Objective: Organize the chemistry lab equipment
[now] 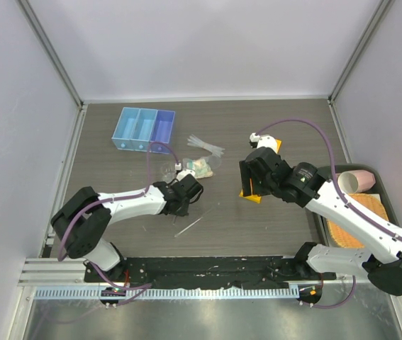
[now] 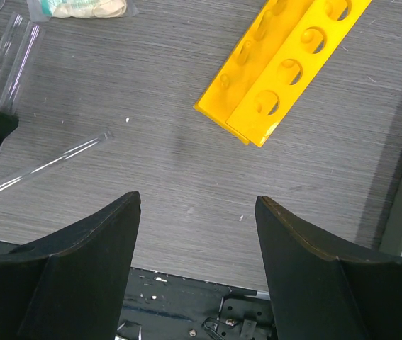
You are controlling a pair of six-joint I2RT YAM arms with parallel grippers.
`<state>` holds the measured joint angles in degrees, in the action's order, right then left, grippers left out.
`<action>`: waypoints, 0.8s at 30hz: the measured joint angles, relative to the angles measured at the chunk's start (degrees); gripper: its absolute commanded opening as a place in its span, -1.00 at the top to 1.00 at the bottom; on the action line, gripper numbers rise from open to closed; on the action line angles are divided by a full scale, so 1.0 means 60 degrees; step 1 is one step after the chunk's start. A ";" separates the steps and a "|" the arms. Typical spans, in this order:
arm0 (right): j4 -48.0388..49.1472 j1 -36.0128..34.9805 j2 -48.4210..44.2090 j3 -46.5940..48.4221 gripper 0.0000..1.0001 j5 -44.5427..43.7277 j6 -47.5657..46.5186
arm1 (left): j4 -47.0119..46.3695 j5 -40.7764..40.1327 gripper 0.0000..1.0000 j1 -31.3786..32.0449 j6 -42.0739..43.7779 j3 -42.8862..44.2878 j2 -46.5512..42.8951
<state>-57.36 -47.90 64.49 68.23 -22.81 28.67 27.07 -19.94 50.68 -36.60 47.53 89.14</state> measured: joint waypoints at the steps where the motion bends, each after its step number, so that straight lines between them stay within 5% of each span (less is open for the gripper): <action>1: 0.0004 0.0000 0.0000 0.0000 -0.43 0.0000 0.0004 | 0.0000 0.0000 1.00 0.0000 0.0011 0.0004 0.0000; 11: 0.0066 -0.0029 0.0000 0.0000 -0.43 0.0000 0.0033 | 0.0918 0.0127 1.00 0.0026 0.0415 0.0554 0.0153; 24: 0.0142 -0.0044 -0.0630 -0.0124 -0.43 0.0437 0.0040 | 0.4266 0.1042 1.00 0.1198 0.1530 0.4178 -0.0015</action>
<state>-56.51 -48.16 60.71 67.48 -20.18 28.91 52.66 -13.69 57.87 -27.42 72.60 89.06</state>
